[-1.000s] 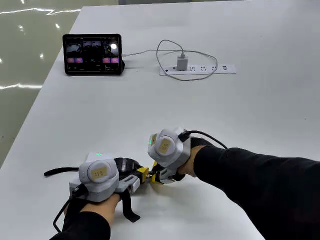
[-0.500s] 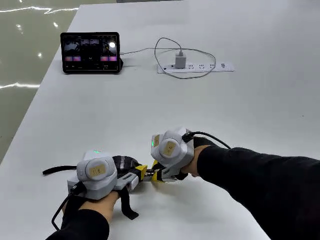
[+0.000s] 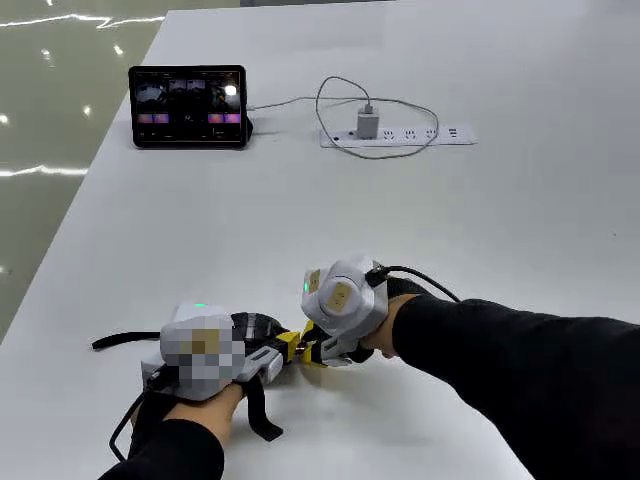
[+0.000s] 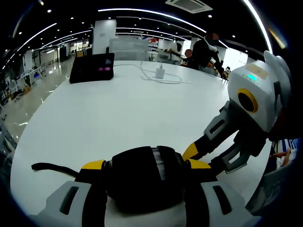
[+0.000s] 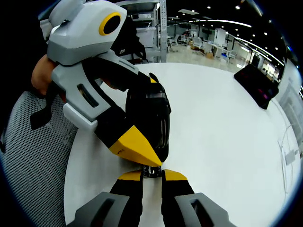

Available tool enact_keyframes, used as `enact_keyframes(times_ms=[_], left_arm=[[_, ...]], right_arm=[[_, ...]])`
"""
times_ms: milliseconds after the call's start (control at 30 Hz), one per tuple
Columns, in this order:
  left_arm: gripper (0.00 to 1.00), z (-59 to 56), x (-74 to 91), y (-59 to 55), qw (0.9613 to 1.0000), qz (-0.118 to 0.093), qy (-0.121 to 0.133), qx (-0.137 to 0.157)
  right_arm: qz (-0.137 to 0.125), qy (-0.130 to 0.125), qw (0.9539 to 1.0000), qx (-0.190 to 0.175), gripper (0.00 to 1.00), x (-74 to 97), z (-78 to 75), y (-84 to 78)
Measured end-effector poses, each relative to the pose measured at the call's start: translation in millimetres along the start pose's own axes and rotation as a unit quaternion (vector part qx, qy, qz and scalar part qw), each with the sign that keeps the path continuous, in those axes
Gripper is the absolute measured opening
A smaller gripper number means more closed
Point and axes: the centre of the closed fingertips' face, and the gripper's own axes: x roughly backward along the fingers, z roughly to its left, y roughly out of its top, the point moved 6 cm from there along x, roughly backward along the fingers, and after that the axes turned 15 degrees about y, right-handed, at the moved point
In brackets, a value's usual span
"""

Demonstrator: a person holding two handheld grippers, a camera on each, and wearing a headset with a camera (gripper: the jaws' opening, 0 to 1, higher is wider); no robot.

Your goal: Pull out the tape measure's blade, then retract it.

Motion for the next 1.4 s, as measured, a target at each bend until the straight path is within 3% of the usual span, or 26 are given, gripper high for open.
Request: enact_keyframes(times_ms=[633, 1167, 1400], left_arm=[[0.62, -0.8, 0.6, -0.2, 1.0, -0.003, -0.001, -0.002], [0.63, -0.3, 0.2, 1.8, 1.0, -0.005, 0.001, -0.004], [0.64, 0.5, 0.2, 1.5, 1.0, -0.002, -0.008, 0.0]], right_arm=[[-0.011, -0.002, 0.9999, -0.013, 0.11, -2.2, 0.1, 1.1], [0.014, -0.018, 0.9996, 0.016, 0.12, -3.1, 2.8, 3.8], [0.016, -0.022, 0.9994, 0.022, 0.11, 6.3, 5.5, 3.4]])
